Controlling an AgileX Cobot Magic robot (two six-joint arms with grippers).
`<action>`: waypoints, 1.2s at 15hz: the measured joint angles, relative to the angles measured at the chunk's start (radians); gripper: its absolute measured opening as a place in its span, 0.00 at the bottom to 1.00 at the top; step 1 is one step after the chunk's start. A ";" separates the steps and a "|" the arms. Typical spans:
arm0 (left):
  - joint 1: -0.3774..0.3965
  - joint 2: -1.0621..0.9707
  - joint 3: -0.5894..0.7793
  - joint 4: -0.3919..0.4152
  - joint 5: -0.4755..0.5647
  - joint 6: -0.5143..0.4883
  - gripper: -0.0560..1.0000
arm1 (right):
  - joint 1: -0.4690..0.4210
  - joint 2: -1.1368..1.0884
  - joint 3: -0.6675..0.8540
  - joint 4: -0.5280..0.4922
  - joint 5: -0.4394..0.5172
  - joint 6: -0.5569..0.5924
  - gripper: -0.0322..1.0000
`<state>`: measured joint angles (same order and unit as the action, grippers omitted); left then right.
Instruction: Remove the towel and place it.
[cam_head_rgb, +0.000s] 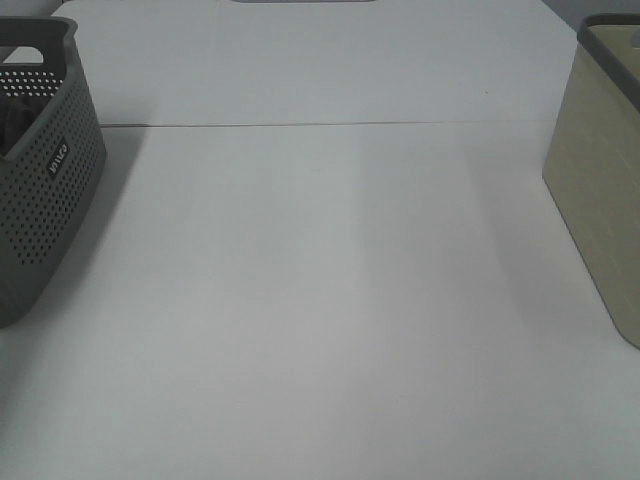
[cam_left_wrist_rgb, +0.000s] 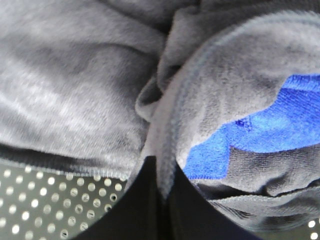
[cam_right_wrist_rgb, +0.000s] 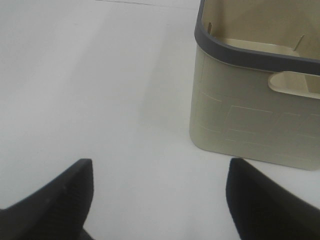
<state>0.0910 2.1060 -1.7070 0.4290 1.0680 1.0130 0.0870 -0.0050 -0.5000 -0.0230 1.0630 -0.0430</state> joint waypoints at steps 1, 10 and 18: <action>0.000 -0.018 0.000 0.000 0.000 -0.026 0.05 | 0.000 0.000 0.000 0.000 0.000 0.000 0.74; -0.097 -0.443 -0.082 -0.107 0.003 -0.289 0.05 | 0.000 0.000 0.000 0.000 0.000 0.000 0.74; -0.327 -0.616 -0.190 -0.047 -0.057 -0.292 0.05 | 0.000 0.000 0.000 0.000 0.000 0.000 0.74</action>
<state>-0.2360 1.4900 -1.8970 0.3820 1.0110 0.7210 0.0870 -0.0050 -0.5000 -0.0230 1.0630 -0.0430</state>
